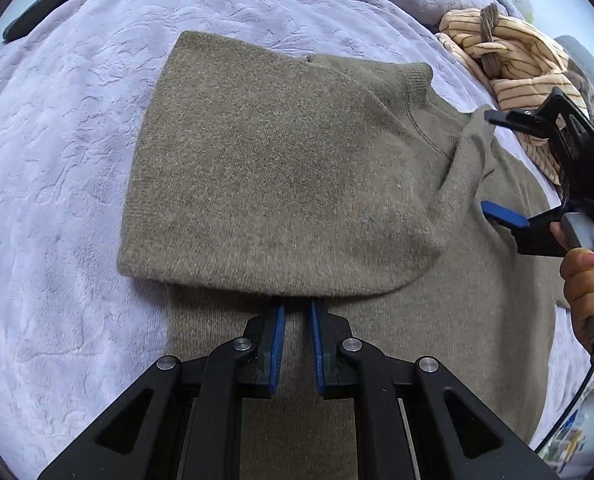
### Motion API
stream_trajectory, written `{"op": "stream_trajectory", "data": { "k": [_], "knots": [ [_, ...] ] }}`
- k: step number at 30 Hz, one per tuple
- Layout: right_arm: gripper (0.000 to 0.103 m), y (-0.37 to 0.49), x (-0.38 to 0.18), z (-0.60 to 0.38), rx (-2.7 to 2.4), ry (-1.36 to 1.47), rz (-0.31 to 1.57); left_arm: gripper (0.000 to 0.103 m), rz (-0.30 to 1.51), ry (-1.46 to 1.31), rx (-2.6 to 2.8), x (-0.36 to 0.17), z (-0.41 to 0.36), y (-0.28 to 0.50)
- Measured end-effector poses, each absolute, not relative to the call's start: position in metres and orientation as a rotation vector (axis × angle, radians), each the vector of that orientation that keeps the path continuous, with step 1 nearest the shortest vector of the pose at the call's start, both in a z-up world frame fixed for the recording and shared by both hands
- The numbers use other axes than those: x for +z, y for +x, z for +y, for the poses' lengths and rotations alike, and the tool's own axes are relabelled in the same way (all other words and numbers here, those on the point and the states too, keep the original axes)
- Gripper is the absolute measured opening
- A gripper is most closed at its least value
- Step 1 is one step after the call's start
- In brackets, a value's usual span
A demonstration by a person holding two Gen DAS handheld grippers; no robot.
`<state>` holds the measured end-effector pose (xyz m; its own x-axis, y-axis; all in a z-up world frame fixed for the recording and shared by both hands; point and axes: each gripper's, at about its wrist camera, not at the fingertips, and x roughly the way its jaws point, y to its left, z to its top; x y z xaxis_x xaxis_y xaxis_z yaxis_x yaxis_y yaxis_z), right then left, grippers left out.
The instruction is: Fold small clothes
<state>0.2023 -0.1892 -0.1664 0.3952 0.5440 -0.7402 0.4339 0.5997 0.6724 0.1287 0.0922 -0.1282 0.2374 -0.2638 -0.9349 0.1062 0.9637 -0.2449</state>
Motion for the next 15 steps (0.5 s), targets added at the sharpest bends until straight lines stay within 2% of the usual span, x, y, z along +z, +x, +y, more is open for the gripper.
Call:
{"op": "stream_trajectory", "data": {
  "k": [1, 2, 3, 4, 5, 12, 15],
  "knots": [
    [0.097, 0.203, -0.168, -0.191, 0.101, 1.031, 1.199, 0.013, 1.307, -0.146, -0.256, -0.129, 0.092, 0.131],
    [0.074, 0.204, -0.168, -0.194, 0.142, 1.087, 1.168, 0.013, 1.307, -0.15, -0.26, -0.128, 0.092, 0.132],
    [0.04, 0.206, -0.168, -0.196, 0.192, 1.136, 1.146, 0.013, 1.305, -0.151, -0.264, -0.127, 0.091, 0.133],
    [0.027, 0.208, -0.168, -0.195, 0.225, 1.163, 1.145, 0.013, 1.304, -0.151, -0.267, -0.127, 0.09, 0.132],
    [0.007, 0.21, -0.166, -0.195, 0.261, 1.176, 1.139, 0.013, 1.302, -0.15, -0.268, -0.127, 0.087, 0.133],
    [0.005, 0.183, -0.122, -0.226, 0.279, 1.095, 1.034, 0.013, 1.283, -0.169, -0.227, -0.13, 0.086, 0.134],
    [0.011, 0.175, -0.129, -0.237, 0.236, 1.006, 1.117, 0.013, 1.281, -0.149, -0.222, -0.133, 0.084, 0.131]
  ]
}}
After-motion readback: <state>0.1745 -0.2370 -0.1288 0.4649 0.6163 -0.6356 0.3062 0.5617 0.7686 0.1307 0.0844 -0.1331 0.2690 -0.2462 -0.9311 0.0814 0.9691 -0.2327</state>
